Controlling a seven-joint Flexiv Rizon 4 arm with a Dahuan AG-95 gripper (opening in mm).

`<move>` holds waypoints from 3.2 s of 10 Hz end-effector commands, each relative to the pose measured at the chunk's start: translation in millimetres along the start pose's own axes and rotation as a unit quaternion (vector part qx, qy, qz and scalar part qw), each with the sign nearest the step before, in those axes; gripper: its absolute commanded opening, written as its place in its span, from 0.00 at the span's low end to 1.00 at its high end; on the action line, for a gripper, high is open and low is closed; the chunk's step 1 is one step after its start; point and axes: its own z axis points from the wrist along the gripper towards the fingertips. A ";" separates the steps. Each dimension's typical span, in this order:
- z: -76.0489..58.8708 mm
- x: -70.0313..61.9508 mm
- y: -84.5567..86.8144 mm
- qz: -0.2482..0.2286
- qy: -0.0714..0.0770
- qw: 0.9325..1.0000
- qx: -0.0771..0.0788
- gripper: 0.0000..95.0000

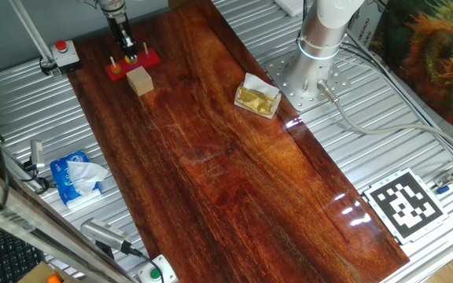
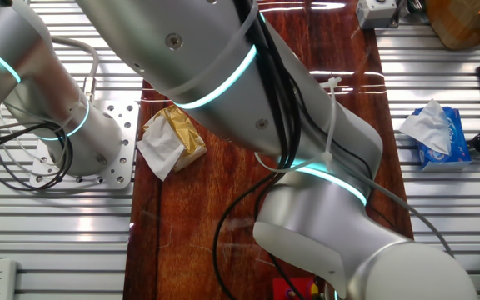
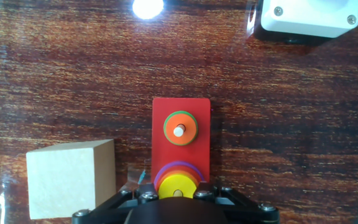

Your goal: Take out one Hanoi block and throw it aside

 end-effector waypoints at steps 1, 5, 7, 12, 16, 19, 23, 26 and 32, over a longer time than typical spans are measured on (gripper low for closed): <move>0.0 -0.2 -0.1 -0.001 0.001 1.000 0.002 0.40; 0.0 -0.2 -0.1 0.000 0.001 1.000 0.002 0.40; 0.0 -0.2 -0.1 0.000 0.001 1.000 0.002 0.40; -0.4 -0.2 -0.1 0.000 0.001 1.000 0.000 0.40; -1.1 -0.3 -0.1 -0.001 0.001 1.000 0.001 0.20; -1.1 -0.3 -0.1 -0.002 0.001 1.000 0.003 0.20; -3.5 -0.5 -0.1 -0.002 0.001 1.000 0.003 0.20; -11.0 -1.0 -0.2 -0.003 0.004 1.000 0.003 0.20; -48.9 -1.4 1.1 -0.003 0.011 1.000 0.001 0.20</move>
